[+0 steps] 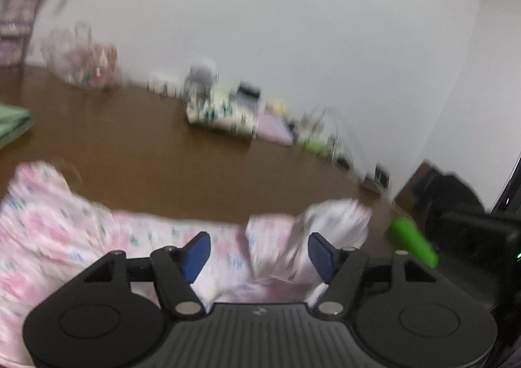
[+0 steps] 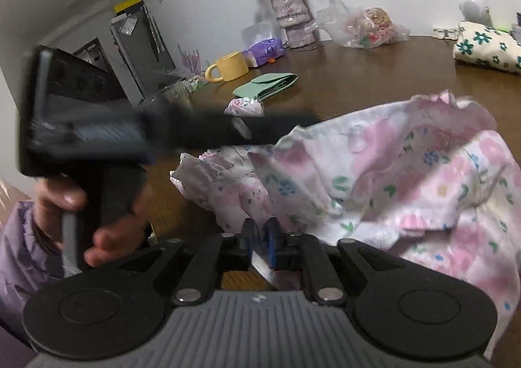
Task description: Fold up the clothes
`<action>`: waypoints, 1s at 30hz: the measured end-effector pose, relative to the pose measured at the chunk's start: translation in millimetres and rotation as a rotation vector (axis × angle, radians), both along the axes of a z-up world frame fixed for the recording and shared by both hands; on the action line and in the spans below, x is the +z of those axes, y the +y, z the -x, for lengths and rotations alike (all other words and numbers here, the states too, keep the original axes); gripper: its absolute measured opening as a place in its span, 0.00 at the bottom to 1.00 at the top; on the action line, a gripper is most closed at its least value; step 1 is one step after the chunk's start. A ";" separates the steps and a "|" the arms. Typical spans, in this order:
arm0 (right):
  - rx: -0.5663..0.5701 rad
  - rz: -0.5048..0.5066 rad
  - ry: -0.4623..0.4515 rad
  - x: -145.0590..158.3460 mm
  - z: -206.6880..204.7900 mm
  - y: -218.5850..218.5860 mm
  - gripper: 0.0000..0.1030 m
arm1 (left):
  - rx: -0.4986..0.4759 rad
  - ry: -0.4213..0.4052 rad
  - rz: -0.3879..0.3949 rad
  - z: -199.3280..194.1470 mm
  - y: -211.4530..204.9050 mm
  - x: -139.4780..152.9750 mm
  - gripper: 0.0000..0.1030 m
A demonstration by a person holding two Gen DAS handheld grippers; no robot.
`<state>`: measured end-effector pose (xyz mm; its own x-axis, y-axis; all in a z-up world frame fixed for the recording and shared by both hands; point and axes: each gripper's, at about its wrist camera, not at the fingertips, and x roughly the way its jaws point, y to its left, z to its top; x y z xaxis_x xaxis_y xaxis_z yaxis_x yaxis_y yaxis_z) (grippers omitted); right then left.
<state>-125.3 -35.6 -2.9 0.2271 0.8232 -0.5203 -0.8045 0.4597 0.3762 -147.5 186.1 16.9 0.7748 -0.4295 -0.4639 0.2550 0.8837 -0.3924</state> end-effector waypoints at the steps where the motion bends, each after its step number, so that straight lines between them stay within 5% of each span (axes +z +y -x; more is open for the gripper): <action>1: -0.006 -0.004 0.005 1.7 -1.7 -4.1 0.32 | -0.001 0.026 -0.006 -3.4 -0.6 -5.5 0.53; 3: -0.025 -0.018 0.012 5.6 3.3 -25.3 0.42 | 0.004 0.048 -0.031 -6.8 -3.8 -15.3 0.40; 6: -0.082 -0.048 -0.002 22.5 6.3 -59.3 0.44 | 0.009 0.042 -0.057 -4.0 -1.6 -20.6 0.37; 8: -0.143 -0.098 -0.033 36.5 -1.9 -81.6 0.44 | 0.023 0.047 -0.064 -1.9 0.3 -22.5 0.26; 16: -0.242 -0.040 -0.094 29.5 -67.9 -75.9 0.39 | 0.042 0.053 -0.021 -0.5 5.0 -19.2 0.23; 19: -0.172 0.022 -0.078 19.1 -73.6 -47.7 0.27 | 0.096 0.042 -0.014 8.2 10.9 -15.3 0.30; 23: -0.086 0.131 -0.148 11.6 -58.2 -19.9 0.28 | 0.230 0.052 0.009 33.5 39.4 -8.2 0.40; 26: -0.070 0.195 -0.170 18.1 -43.4 -21.5 0.33 | 0.314 0.073 -0.027 57.7 54.4 4.1 0.50; 30: 0.004 0.130 -0.215 65.0 -23.7 -46.6 0.52 | 0.392 0.118 -0.121 86.7 56.7 21.0 0.61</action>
<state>-101.6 -82.2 62.0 0.3406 0.7538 -0.5619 -0.8618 0.4892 0.1340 -234.1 242.9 37.9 0.8073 -0.0500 -0.5880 -0.1500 0.9463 -0.2864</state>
